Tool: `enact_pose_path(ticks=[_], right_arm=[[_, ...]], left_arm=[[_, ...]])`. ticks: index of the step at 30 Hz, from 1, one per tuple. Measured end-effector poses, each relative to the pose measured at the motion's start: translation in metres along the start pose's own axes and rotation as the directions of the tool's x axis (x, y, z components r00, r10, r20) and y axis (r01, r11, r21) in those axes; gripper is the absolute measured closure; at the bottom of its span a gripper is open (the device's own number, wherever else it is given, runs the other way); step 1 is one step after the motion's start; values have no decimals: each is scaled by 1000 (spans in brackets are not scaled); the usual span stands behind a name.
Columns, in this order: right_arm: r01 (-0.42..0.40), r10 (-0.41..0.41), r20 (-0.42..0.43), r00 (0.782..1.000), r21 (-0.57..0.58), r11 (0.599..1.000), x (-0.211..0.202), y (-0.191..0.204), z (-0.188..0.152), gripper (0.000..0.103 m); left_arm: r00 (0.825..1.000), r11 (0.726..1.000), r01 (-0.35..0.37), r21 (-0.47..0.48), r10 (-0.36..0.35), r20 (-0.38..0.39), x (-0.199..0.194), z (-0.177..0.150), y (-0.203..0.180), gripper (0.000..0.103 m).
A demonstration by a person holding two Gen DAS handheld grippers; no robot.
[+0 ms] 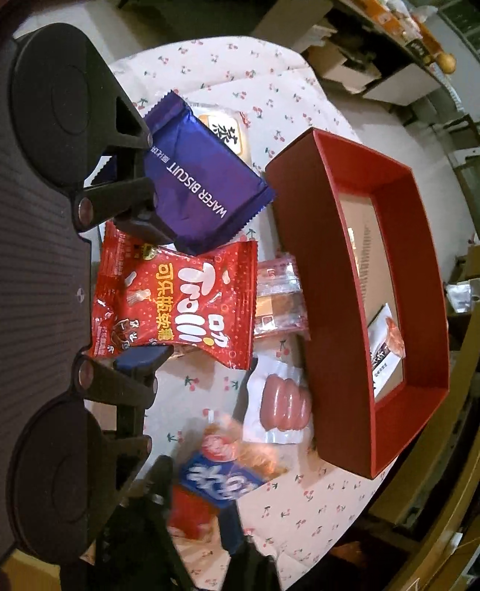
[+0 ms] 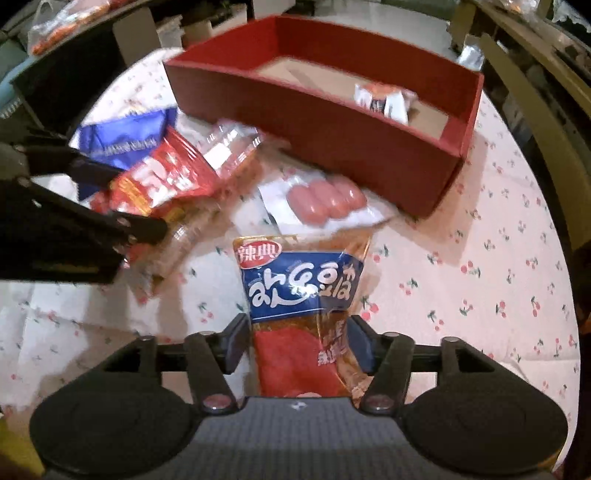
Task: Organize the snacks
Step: 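Grasp the Trolli bag with the left tool while the right tool grasps the sausage pack, then lower both held bags into the red box and open both tools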
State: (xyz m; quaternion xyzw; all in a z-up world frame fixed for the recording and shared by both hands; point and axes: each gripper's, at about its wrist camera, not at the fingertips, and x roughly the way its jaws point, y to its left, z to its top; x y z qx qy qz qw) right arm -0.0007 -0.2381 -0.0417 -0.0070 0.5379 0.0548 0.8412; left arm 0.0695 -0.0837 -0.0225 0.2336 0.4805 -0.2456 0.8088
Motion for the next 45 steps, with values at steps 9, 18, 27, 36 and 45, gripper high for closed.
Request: enact_pose_path(ticks=[9,18,27,36,45], right_arm=[[10,-10,40,999,19,1000,-9,-1,-1,50],[13,-18,97,995,49,999,-22,-2,0,62],[18,-27,151,988,60,998,-34,-3,7,63],[10,-24,211,977,68,998,-48,-3,22,63],[25,-57,269,961,120,992,-62,-14,43,63]], left_arm=[[999,999,42,-34,-41,20,8,4,6,41],[996,997,77,-30,-76,49,-5,1,0,45],[989,995,91,-45,-85,117,-25,12,-2,45],[986,995,78,-54,-69,155,-36,22,-2,45],[978,992,88,-95,-68,196,-35,42,3,45]])
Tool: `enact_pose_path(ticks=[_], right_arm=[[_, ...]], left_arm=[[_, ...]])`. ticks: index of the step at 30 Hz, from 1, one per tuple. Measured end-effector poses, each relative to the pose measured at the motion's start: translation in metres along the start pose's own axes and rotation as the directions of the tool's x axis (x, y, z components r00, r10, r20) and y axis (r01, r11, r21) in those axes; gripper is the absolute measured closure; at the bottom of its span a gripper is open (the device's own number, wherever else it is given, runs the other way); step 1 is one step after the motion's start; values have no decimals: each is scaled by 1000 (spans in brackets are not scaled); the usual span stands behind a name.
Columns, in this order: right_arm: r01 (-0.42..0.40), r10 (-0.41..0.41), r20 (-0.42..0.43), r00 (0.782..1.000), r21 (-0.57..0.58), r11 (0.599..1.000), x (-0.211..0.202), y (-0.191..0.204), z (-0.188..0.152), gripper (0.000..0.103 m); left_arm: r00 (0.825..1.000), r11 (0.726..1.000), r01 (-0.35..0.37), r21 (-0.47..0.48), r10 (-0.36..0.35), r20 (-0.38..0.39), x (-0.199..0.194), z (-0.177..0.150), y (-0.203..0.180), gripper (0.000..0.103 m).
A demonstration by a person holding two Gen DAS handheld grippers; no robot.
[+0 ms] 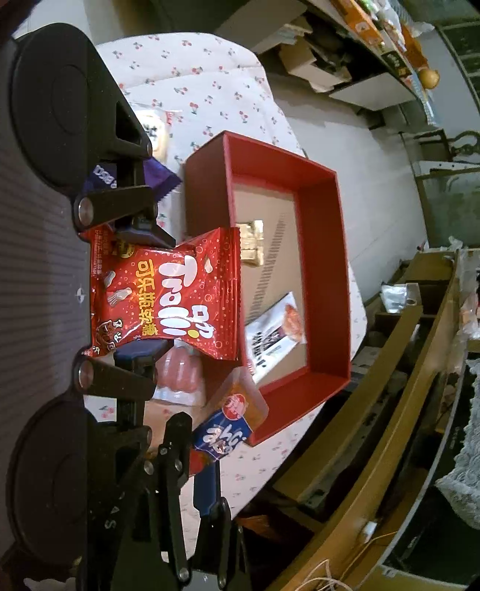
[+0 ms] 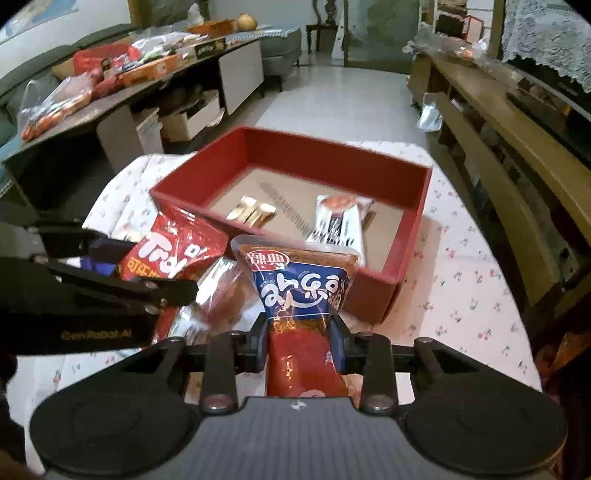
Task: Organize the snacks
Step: 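Lower both held bags into the red box and open both tools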
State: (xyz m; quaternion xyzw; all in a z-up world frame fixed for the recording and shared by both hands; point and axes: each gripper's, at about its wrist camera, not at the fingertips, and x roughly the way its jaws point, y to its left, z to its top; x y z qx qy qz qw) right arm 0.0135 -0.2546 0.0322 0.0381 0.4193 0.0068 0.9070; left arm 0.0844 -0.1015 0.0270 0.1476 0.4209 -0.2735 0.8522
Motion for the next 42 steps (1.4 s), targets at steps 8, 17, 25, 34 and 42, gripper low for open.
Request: enact_pose_path(ticks=[8,17,25,34,42], right_arm=[[19,-20,46,999,26,999,4,-2,31,64],[35,-38,73,997,39,999,14,-6,58,64],[60,-65,79,995,66,996,35,-18,85,64],[76,-82,66,995,83,994,60,-24,102,64],[98,-101,34,994,78,992,83,-24,105,64]], left_arm=[[999,999,-8,-41,10,39,5,23,8,46],[996,997,-36,-68,41,78,13,51,16,46],[993,995,-51,-87,60,104,28,74,23,46],[991,991,-74,-111,85,101,48,88,33,46],[990,989,-110,-97,118,76,66,89,34,46]])
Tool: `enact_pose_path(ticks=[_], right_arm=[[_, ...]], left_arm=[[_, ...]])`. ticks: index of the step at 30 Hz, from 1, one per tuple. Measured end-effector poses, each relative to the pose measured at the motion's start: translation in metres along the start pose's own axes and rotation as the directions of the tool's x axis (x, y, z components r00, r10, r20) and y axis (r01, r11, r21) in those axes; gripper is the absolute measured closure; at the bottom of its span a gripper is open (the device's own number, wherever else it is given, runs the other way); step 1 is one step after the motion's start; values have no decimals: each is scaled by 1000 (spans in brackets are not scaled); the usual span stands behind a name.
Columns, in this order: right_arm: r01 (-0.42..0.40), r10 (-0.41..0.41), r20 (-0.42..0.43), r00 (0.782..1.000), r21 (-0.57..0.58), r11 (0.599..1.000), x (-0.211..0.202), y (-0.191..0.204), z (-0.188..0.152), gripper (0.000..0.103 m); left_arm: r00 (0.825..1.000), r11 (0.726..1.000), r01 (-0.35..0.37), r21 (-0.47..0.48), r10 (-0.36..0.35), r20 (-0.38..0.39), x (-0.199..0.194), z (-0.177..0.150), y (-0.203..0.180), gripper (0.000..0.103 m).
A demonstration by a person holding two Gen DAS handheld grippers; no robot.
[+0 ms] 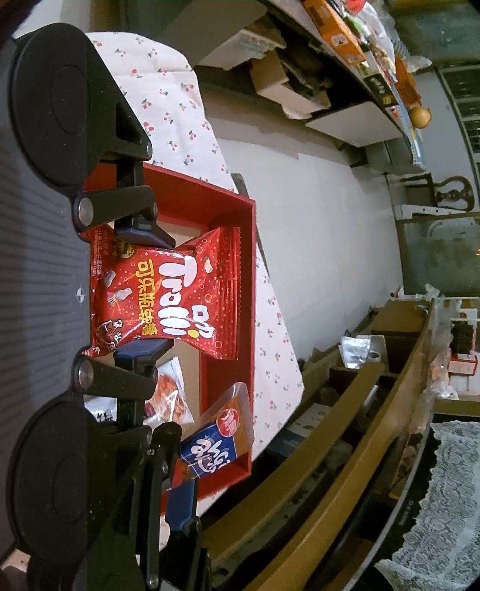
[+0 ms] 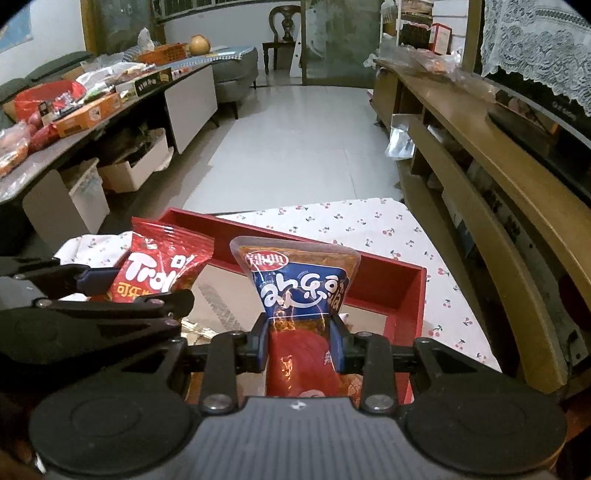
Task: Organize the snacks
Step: 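Lower both held bags into the red box and open both tools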
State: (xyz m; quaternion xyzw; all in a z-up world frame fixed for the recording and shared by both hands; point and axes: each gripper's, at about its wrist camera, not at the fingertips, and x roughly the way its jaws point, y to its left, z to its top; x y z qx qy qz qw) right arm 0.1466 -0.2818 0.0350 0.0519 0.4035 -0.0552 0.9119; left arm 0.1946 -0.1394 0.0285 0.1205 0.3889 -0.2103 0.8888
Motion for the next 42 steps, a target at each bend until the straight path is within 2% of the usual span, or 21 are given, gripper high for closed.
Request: enact_pose_path(ticks=[25,42], right_arm=[[26,-30,-70,997,-45,999,35,13,-8,64],[36,-42,-64,997,-81,996,41,17,-14,62]], left_arm=[[996,999,-41,6,42,-75,29,-14,6,46],[993,999,-48,2,48,-104,36,-19,10,46]])
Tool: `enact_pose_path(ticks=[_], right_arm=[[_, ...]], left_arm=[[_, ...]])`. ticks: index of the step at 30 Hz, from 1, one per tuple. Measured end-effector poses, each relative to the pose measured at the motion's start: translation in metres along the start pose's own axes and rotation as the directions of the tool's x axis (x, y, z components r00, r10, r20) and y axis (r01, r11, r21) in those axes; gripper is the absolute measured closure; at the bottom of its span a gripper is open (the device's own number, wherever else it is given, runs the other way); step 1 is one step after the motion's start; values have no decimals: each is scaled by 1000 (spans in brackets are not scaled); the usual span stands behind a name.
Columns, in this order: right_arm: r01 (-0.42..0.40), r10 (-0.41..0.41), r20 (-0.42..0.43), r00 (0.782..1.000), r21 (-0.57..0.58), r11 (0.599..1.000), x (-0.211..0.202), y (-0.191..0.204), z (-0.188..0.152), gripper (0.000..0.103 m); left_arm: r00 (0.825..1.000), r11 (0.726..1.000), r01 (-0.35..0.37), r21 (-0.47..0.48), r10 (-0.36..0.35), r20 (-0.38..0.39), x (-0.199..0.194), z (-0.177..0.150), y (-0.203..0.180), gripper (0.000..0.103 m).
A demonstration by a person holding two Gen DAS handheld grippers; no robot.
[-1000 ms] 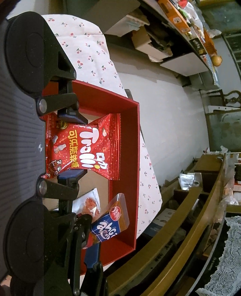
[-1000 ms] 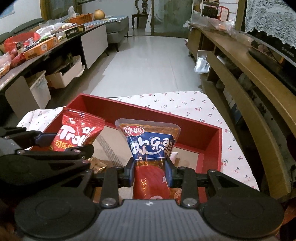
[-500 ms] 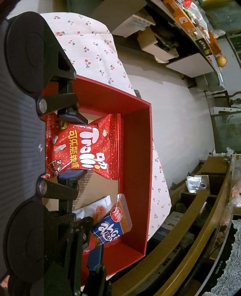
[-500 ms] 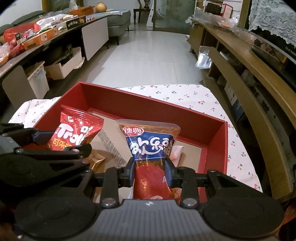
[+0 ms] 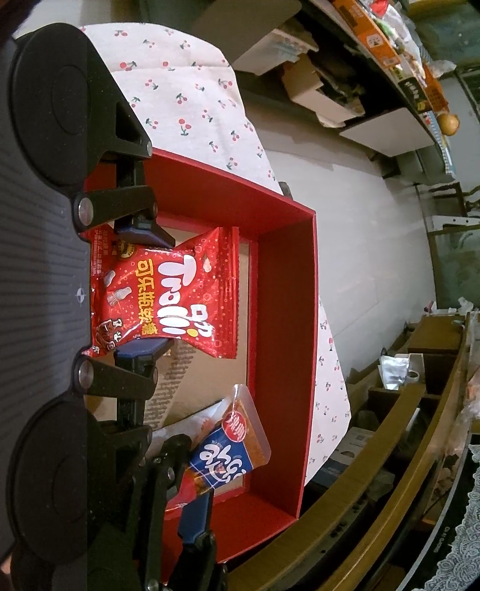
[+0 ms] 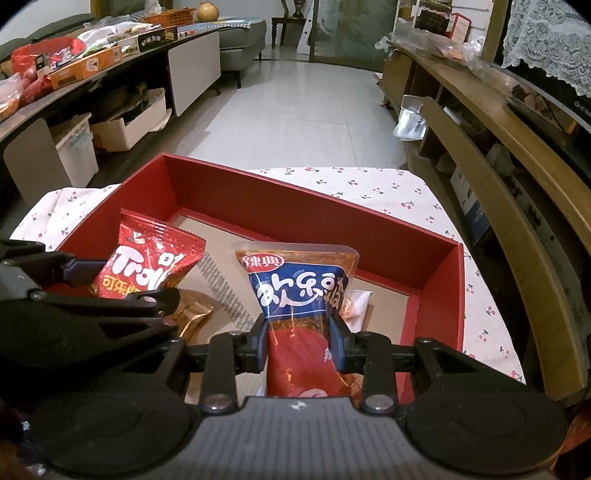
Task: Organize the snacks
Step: 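Lower both held bags into the red box and open both tools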
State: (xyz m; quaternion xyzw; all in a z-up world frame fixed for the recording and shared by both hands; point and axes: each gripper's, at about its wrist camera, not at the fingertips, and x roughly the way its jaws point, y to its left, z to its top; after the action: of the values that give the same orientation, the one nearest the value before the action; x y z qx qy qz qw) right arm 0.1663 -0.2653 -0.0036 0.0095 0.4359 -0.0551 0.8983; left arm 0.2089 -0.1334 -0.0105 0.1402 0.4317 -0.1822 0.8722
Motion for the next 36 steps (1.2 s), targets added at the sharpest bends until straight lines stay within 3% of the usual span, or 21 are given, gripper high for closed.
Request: enact_pose_path(ticks=[11,14,21,36], right_arm=[[9,-9,-6,1000,-5,1000,4,1,-2,59],[18,-18,-7,1000,8,1000,6,-2,-2,58],[13,-12,-14,1000,27,1000,7,-8,-3,56],[-24,22,19,1000,96,995,-6,-22,5,50]], left_arm=[[1000,1000,-6,12,6,-6,2,-2,-1,48],[1000,1000,-11,22,11,-16,4,-3,-2,41],[1000,999,-18,46,19,-16,3,-5,-6,40],[1000,1000,-11,19,11,15,-10,1,1,28]])
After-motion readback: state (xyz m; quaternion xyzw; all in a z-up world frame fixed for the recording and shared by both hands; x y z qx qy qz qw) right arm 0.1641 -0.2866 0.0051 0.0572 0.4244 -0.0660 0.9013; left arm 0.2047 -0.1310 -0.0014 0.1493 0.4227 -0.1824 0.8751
